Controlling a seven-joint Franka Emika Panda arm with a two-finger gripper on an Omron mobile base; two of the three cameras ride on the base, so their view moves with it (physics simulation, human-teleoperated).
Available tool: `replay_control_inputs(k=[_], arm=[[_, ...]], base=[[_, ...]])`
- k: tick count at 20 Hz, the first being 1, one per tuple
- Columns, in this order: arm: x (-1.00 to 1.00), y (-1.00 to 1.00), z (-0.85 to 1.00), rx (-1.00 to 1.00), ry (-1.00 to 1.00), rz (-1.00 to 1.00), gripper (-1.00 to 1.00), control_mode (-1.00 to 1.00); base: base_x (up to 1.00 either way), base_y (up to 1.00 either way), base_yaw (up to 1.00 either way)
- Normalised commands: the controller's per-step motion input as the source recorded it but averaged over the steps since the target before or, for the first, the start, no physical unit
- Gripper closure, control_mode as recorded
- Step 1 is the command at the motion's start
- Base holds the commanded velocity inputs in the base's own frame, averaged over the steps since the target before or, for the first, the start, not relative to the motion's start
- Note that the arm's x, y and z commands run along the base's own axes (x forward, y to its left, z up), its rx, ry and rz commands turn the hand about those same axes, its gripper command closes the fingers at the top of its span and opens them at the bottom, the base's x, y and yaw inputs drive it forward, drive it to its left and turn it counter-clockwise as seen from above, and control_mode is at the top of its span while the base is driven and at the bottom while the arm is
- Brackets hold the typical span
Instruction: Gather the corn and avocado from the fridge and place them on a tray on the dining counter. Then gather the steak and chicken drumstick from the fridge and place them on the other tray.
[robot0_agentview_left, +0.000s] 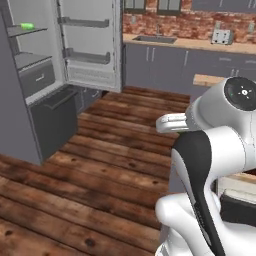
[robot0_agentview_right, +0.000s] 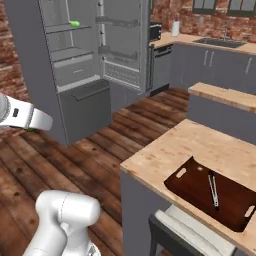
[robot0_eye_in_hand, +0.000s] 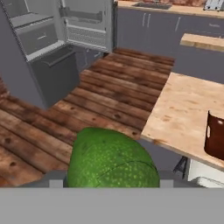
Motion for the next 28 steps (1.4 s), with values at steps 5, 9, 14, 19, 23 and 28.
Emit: replay_control_inputs(k=[5,9,14,19,23,28], arm=[[0.0,0.0,0.0,0.0,0.0,0.0,1.0,1.0],[0.0,0.0,0.0,0.0,0.0,0.0,1.0,1.0],[0.0,0.0,0.0,0.0,0.0,0.0,1.0,1.0],[0.0,0.0,0.0,0.0,0.0,0.0,1.0,1.0],[0.0,0.0,0.0,0.0,0.0,0.0,1.0,1.0],[0.0,0.0,0.0,0.0,0.0,0.0,1.0,1.0]], base=[[-0.51,-0.74,-0.25],[-0.08,-0.52,-0.32],[0.0,-0.24,-0.36],[0.03,-0.01,-0.41],[0.14,0.0,-0.38],[0.26,0.0,-0.3]])
